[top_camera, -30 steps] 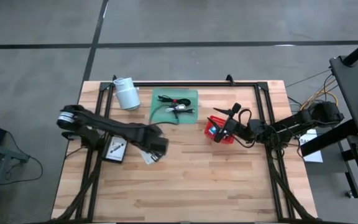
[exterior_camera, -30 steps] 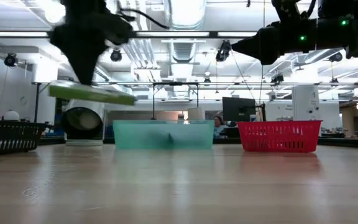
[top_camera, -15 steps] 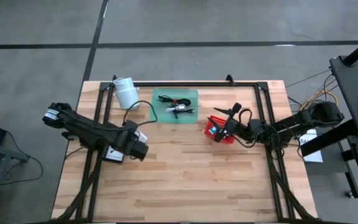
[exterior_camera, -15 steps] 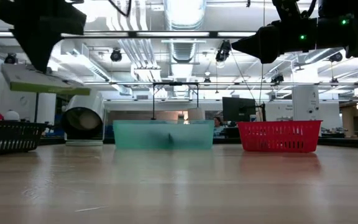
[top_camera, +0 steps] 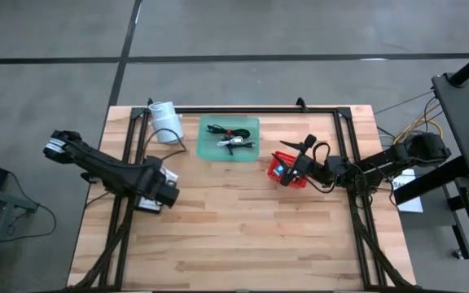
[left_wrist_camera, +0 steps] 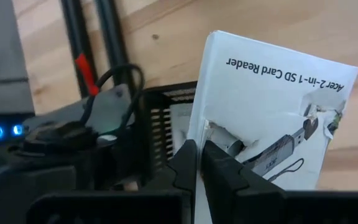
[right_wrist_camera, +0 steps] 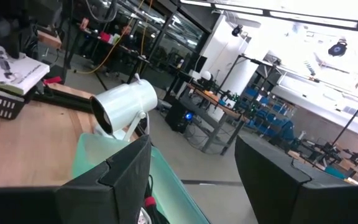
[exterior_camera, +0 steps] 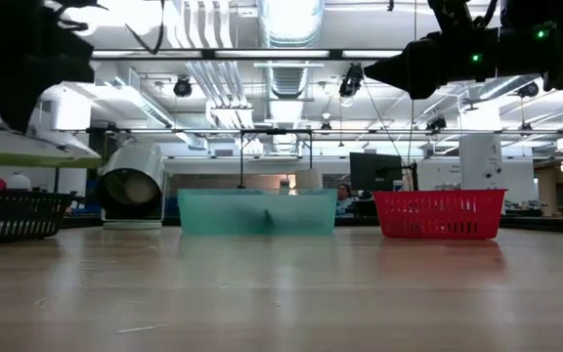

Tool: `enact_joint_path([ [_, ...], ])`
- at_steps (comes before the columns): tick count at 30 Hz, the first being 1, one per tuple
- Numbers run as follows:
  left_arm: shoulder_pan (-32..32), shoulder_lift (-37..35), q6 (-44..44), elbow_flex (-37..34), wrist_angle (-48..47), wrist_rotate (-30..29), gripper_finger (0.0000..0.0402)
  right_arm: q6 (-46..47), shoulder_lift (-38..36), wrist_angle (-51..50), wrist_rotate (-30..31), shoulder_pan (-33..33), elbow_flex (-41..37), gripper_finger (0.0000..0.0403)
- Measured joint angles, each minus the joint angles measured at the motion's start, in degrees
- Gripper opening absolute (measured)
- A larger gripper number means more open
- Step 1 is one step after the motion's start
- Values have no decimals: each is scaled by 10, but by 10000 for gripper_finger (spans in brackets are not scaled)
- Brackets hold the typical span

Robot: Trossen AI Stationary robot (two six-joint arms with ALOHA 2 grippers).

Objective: Pick and place items into bin
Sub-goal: Put the card reader box into the black basket, then return to Home Position

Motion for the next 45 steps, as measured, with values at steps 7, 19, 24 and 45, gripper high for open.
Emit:
enact_joint_path([
  [7, 0, -50, -61, -71, 0, 20, 1, 0, 0, 0, 0, 0, 0, 219],
  [19, -1, -23, -60, -88, 0, 106, 1, 0, 0, 0, 0, 0, 0, 219],
  [24, -1, -16, -42, -88, 0, 151, 1, 0, 0, 0, 0, 0, 0, 219],
  [45, 1, -31, -24, -84, 0, 39, 88, 0, 0, 0, 0, 0, 0, 219],
])
